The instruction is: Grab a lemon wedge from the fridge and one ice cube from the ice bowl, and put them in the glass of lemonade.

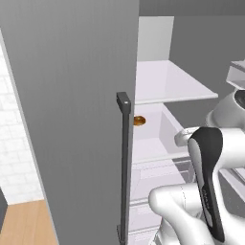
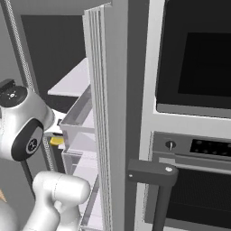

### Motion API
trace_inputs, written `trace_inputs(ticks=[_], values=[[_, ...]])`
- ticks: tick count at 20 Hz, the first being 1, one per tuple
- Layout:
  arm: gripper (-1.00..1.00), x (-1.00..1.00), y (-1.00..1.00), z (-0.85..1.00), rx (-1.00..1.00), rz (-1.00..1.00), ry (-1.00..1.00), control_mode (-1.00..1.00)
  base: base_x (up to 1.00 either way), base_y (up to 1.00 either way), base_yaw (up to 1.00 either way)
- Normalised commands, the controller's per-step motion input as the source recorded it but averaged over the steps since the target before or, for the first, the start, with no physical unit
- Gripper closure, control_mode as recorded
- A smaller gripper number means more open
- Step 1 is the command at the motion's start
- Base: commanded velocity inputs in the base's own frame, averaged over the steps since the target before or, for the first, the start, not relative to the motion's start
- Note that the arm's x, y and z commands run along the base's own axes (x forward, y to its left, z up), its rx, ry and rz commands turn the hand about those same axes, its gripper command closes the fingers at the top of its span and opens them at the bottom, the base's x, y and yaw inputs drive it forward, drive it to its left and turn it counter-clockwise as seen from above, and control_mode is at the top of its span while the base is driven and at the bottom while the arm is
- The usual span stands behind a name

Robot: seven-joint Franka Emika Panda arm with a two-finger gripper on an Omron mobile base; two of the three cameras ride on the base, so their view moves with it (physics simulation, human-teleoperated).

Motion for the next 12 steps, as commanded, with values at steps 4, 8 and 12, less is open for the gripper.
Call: trace_inputs(ticks=[4,8,12], values=[[1.00,-0.09,0.00,0.00,0.00,0.00,0.00,1.00,-0.42,0.02,-0.01],[1.00,0.00,0.00,0.00,0.00,0.00,0.00,1.00,-1.00,0.45,-0.11],[1.00,0.00,0.00,0.00,0.00,0.00,0.00,1.00,-1.00,0.41,-0.18]])
